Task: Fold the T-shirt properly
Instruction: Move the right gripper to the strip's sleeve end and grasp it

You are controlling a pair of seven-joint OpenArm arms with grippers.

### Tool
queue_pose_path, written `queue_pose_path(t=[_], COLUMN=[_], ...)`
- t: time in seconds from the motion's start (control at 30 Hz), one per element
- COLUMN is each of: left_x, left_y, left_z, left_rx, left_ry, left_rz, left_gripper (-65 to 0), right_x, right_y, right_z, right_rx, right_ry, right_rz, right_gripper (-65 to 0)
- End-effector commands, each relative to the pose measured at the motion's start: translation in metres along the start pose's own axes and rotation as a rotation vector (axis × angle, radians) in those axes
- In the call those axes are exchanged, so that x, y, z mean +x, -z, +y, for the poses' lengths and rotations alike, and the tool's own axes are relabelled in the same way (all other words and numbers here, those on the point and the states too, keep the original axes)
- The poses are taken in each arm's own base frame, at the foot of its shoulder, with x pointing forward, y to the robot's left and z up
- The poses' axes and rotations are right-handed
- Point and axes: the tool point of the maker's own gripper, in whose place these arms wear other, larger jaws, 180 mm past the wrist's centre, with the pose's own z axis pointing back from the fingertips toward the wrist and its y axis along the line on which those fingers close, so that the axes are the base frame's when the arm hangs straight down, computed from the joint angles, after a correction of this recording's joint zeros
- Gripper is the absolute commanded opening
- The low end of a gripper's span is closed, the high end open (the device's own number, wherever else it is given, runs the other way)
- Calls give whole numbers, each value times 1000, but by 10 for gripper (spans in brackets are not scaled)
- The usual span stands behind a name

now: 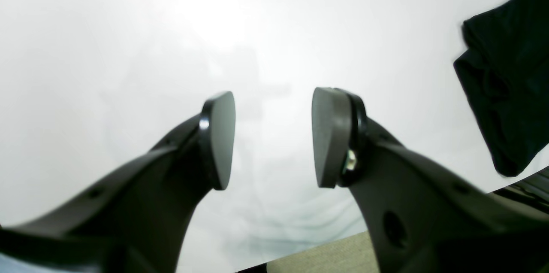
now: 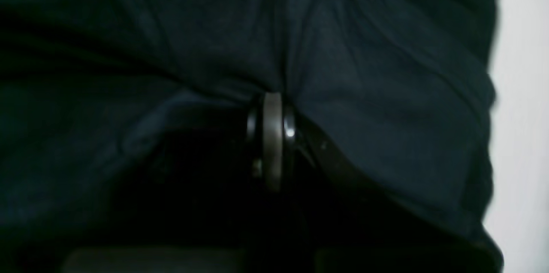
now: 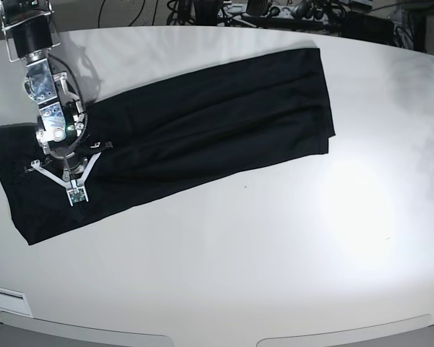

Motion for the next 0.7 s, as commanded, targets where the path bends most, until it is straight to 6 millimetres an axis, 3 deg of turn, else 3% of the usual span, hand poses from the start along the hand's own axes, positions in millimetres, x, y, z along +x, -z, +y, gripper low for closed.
queue_pose_path(t=[0.0, 0.17, 0.23, 0.37, 0.43, 0.5, 0.53, 0.67], left_x=[14, 13, 14, 15, 15, 15, 15, 15], left_y=[-16, -1, 4, 6, 6, 6, 6, 6], left_z=[5, -25, -31, -33, -34, -34, -35, -36], left_rx=[18, -126, -155, -165, -167, -170, -173, -177], left_ry=[12, 30, 32, 30, 29, 42, 54, 69], left_rz=[-45, -56, -66, -74, -76, -76, -77, -78], left_gripper=[-342, -342, -342, -342, -342, -342, -342, -342], right_x=[-8, 24, 41, 70, 79, 88, 93, 96], right_y=[1, -11, -25, -55, -66, -82, -94, -166], right_z=[0, -25, -40, -48, -34, -7, 10, 75], right_rx=[-9, -120, -137, -36, 115, 312, 423, 898], right_ry=[17, 127, 149, 144, 116, 64, 28, -172], right_rz=[59, -14, -72, -201, -251, -306, -341, -492], right_gripper=[-650, -632, -565, -562, -583, -650, -650, -650])
